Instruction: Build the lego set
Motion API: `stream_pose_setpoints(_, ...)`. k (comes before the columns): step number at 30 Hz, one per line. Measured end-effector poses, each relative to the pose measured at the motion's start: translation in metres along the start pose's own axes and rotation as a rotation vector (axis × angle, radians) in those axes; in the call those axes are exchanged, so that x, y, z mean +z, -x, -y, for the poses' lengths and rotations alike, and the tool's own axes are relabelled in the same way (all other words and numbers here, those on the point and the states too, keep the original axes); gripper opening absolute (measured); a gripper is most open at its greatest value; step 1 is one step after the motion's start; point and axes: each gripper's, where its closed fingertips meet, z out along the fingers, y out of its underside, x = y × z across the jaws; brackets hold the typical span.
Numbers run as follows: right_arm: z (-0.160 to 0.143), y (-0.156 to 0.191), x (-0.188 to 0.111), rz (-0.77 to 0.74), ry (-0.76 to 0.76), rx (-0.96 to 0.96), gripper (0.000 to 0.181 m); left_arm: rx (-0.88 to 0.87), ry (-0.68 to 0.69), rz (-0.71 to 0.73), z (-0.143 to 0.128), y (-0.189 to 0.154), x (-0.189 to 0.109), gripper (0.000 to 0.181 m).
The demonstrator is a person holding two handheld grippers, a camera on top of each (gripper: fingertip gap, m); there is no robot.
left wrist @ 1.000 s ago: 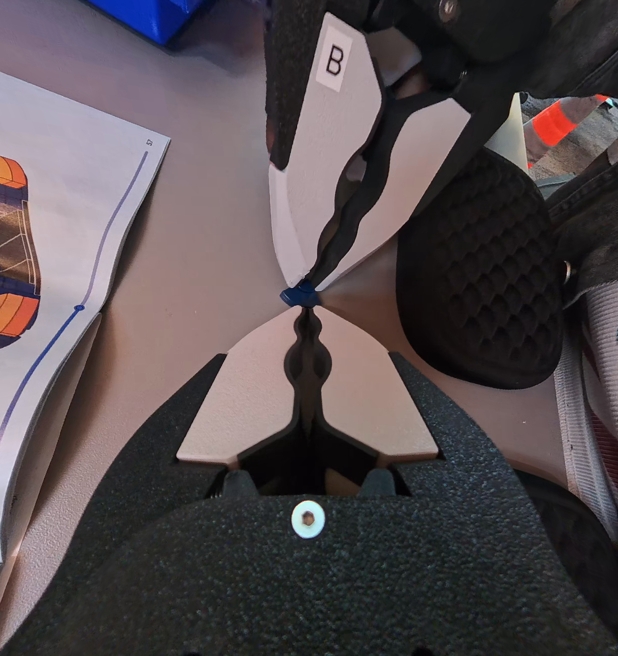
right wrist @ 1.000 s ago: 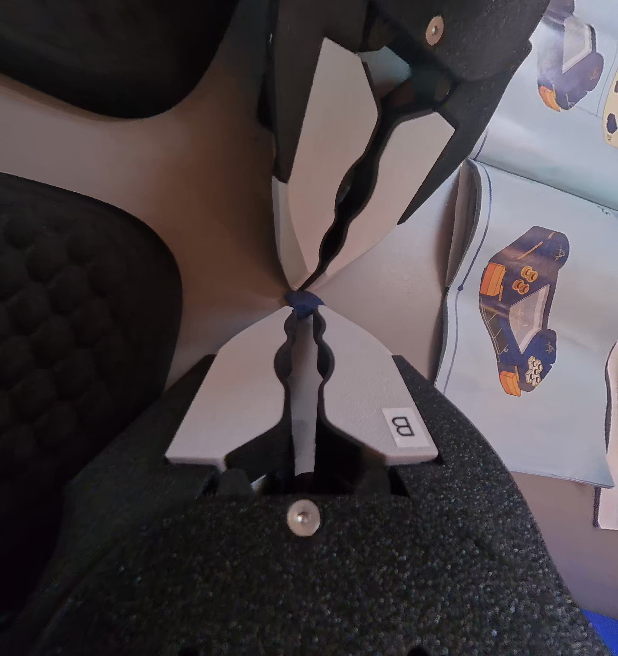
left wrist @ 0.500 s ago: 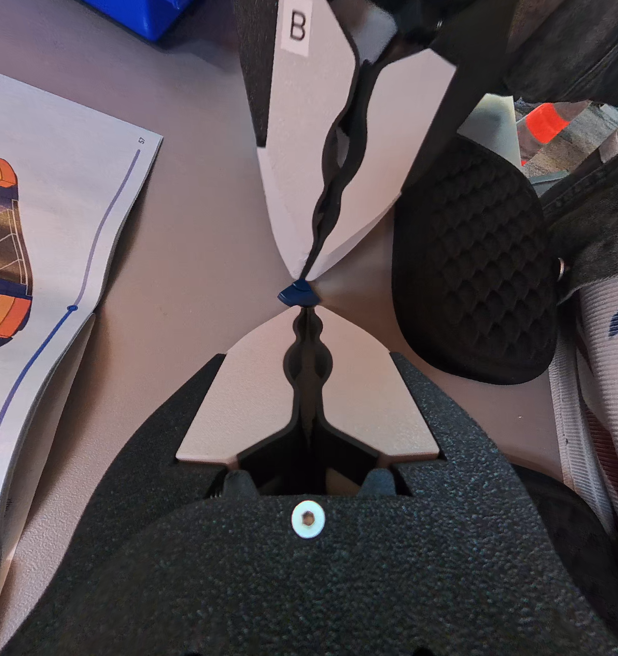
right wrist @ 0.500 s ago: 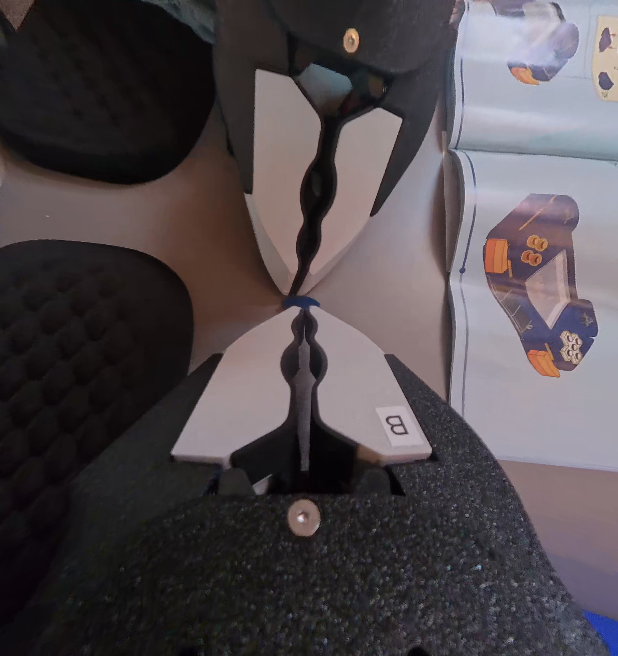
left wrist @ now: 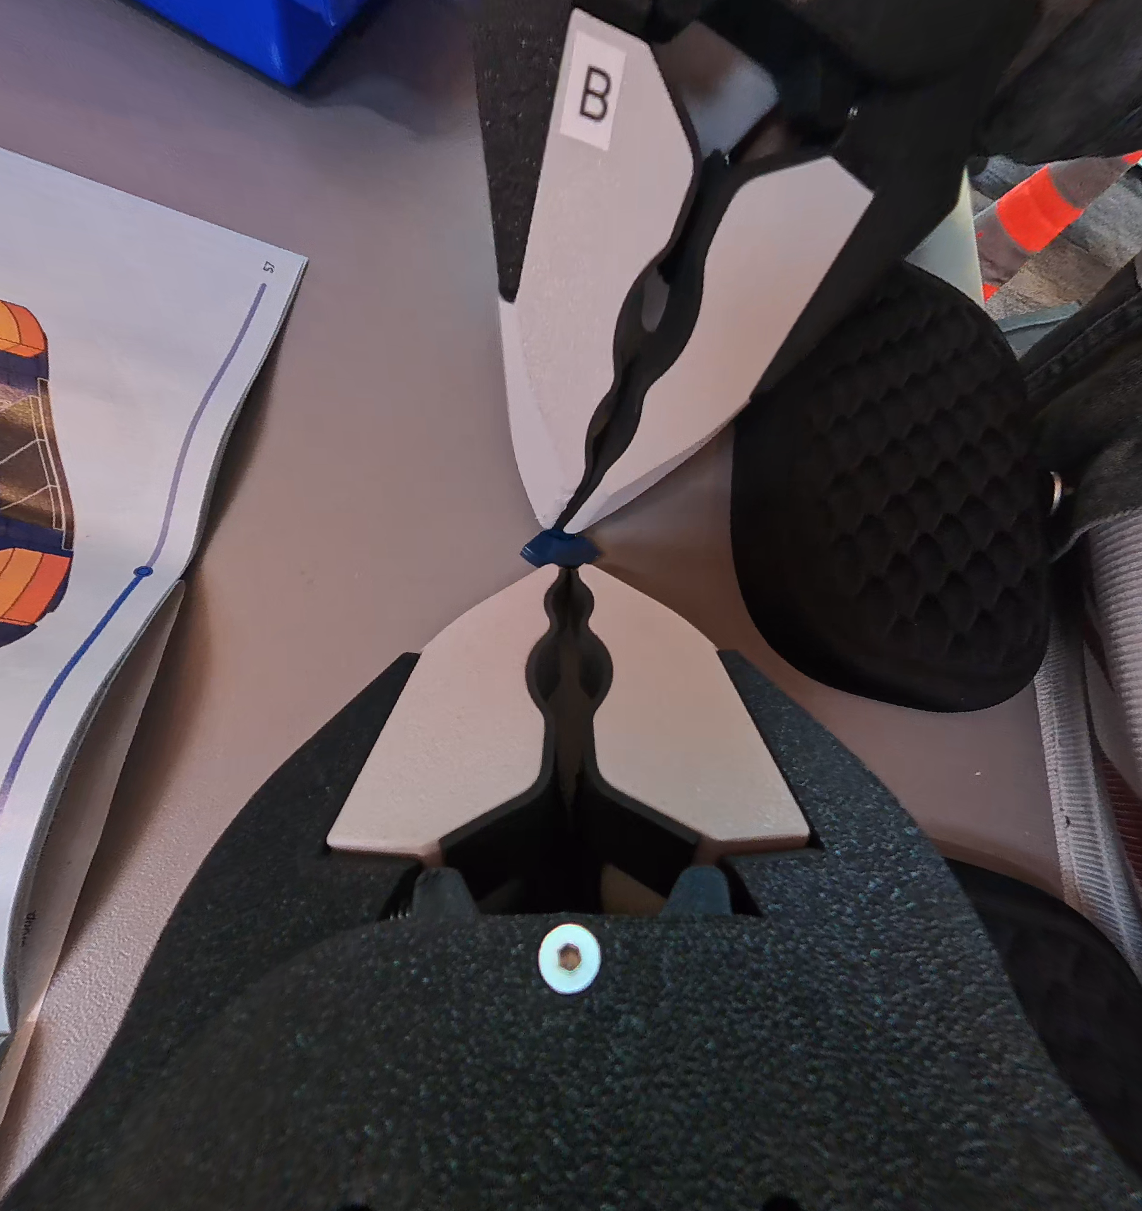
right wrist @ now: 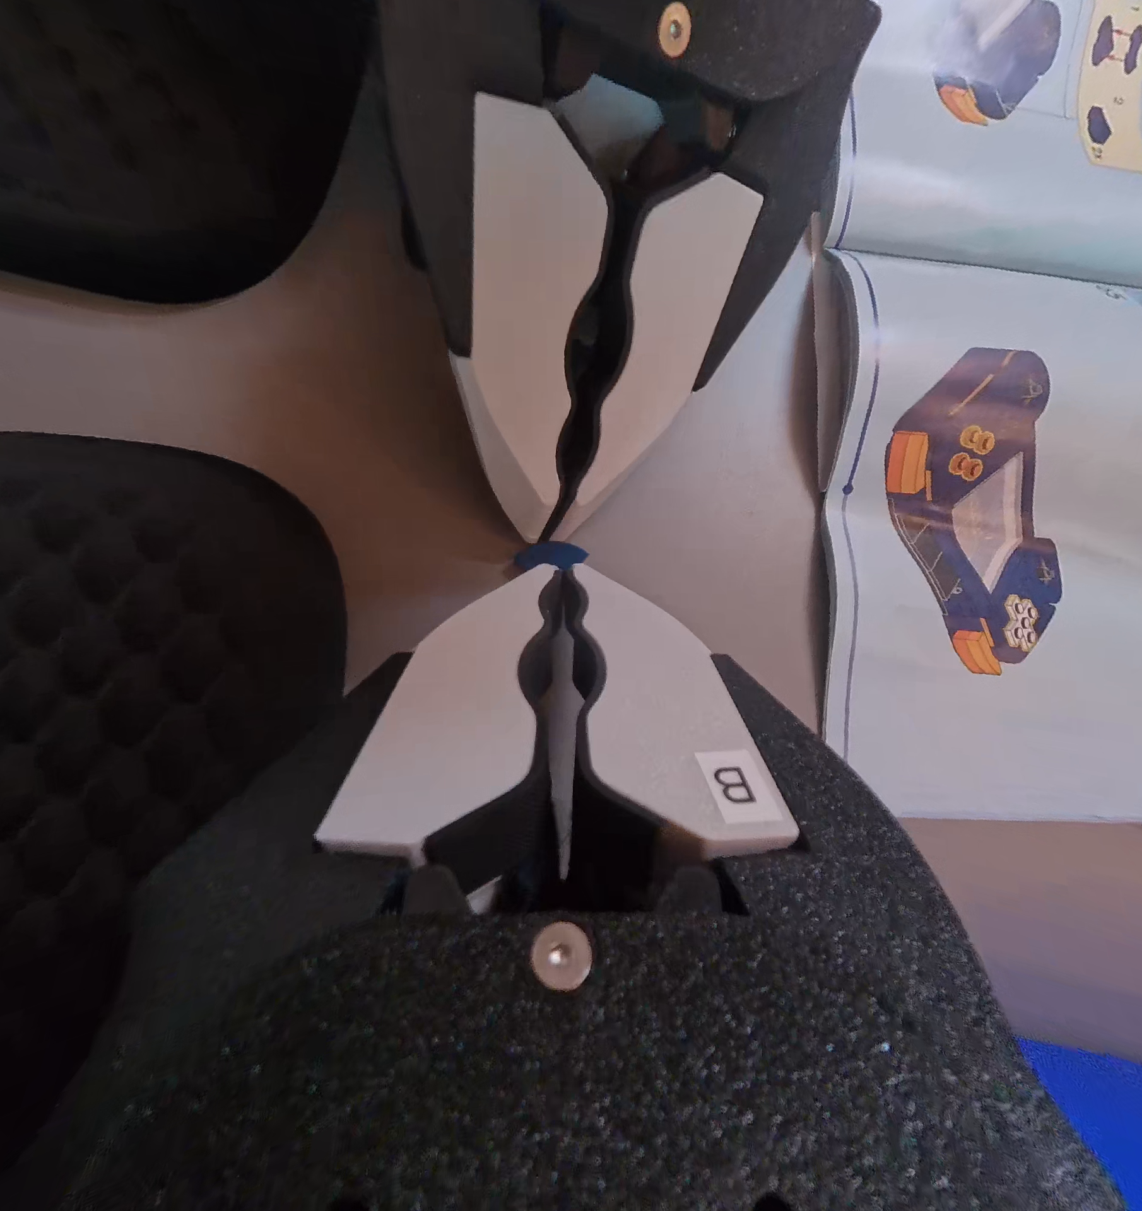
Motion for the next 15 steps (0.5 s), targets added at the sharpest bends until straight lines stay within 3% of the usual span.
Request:
stream_pose_setpoints(10,0.004,-0.002,0.006,-0.101,0.114,0.147,0.000,0.020,0.010,-0.026,0.000,-0.009,0.005,0.000)
stream_pose_setpoints(15,0.004,-0.004,0.004,-0.083,0.008,0.286,0.000,0.004,0.002,-0.011,0.000,-0.010,0.005,0.000)
